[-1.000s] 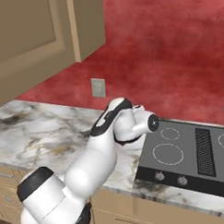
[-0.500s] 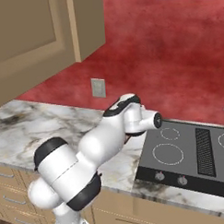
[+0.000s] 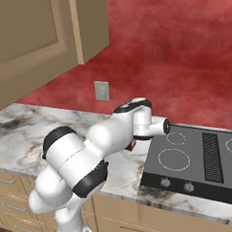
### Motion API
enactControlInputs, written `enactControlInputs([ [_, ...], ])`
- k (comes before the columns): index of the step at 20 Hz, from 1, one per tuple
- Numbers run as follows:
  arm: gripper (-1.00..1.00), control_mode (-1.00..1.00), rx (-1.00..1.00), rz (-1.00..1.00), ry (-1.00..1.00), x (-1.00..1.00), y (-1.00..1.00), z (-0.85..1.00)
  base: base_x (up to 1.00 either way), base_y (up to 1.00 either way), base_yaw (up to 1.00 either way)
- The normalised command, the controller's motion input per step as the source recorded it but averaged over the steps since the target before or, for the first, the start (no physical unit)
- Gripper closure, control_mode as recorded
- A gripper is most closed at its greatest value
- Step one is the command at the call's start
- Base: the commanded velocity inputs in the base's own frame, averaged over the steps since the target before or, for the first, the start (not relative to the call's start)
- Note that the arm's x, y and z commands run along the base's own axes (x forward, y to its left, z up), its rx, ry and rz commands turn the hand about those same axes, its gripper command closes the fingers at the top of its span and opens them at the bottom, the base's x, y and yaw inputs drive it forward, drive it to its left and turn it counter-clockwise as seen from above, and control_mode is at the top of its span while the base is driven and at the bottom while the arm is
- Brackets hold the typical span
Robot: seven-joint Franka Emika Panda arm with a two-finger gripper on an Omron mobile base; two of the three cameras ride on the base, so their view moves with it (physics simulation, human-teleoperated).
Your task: Collect the paprika, ketchup, and shaker from the cabinet and place them next to the stove.
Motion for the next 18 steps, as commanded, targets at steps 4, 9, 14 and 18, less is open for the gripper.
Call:
enactControlInputs([
  [4, 1.0, -1.0, 0.0, 0.03, 0.0, 0.15, -0.04, -0.16, 0.0, 0.0, 0.0],
  [9, 1.0, -1.0, 0.0, 0.03, 0.0, 0.22, -0.05, -0.14, 0.0, 0.0, 0.0],
  [14, 1.0, -1.0, 0.0, 0.04, 0.0, 0.25, -0.08, -0.15, 0.0, 0.0, 0.0],
  [18, 1.0, -1.0, 0.0, 0.02, 0.0, 0.01, -0.01, -0.34, 0.0, 0.0, 0.0],
])
